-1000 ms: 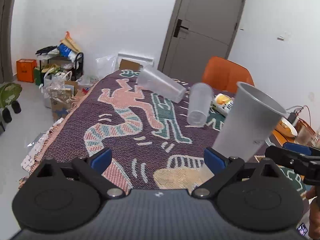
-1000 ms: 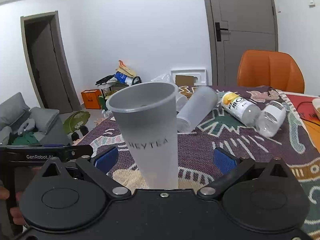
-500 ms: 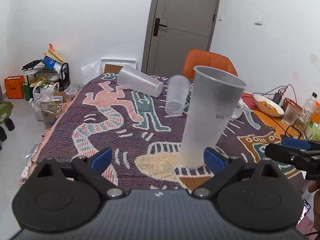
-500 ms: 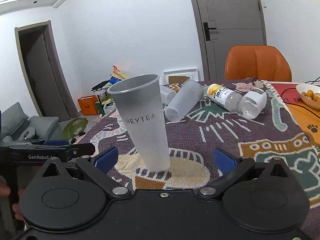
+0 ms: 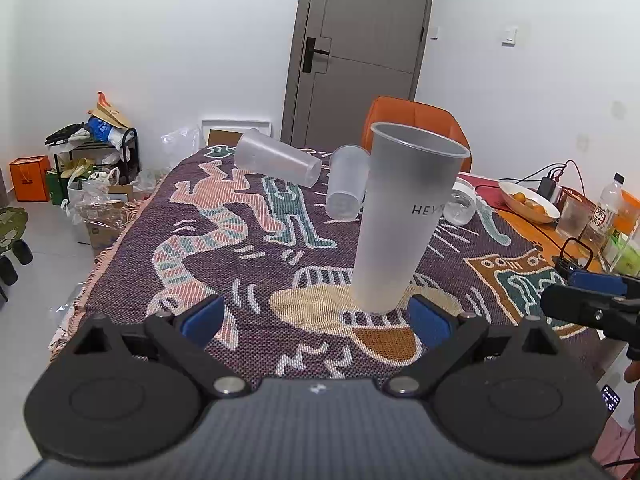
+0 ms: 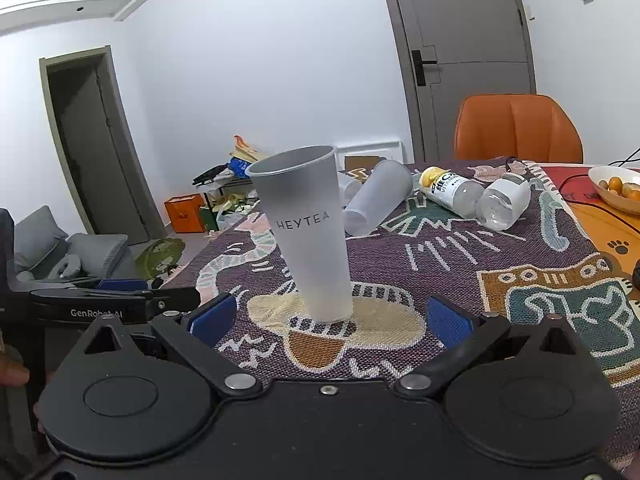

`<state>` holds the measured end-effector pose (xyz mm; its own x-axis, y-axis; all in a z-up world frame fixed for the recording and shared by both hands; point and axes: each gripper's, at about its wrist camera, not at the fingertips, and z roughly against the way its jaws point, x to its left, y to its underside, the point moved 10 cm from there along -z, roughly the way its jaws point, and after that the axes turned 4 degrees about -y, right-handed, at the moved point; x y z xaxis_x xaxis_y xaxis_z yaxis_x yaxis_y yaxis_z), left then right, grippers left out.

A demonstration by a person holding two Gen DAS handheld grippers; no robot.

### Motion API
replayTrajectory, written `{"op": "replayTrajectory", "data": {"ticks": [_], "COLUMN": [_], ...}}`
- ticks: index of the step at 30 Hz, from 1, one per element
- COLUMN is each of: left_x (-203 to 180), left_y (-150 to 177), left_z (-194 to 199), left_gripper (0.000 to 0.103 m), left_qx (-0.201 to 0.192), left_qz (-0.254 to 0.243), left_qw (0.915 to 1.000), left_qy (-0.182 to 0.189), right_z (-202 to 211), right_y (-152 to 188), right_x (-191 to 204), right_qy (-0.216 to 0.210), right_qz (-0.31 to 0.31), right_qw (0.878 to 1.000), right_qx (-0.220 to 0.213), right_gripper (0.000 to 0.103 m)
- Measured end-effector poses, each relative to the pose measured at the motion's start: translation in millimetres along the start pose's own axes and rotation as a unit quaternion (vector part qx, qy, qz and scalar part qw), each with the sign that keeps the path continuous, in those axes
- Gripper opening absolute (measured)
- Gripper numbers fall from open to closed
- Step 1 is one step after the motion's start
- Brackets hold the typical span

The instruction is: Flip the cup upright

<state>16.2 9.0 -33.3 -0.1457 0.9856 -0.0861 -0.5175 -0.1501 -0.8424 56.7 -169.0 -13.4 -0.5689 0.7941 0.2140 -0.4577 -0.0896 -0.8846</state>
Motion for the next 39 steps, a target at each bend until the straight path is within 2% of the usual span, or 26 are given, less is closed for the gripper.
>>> {"op": "replayTrajectory", "data": {"ticks": [39], "left_x": [-0.7], "left_y": [5.4], "left_z": [6.3], "left_gripper": [0.097], "left_qx": [0.003], "left_qz": [-0.013], "left_qw": [0.9999], "left_qy": [-0.001], "right_z": [3.8], "right_y": [7.9], "right_x": [-2.7], "right_qy": [0.001], "right_qz": [-0.012], "right_qw": [1.000], "right_qx": [-0.003], "right_gripper": [0.103]}}
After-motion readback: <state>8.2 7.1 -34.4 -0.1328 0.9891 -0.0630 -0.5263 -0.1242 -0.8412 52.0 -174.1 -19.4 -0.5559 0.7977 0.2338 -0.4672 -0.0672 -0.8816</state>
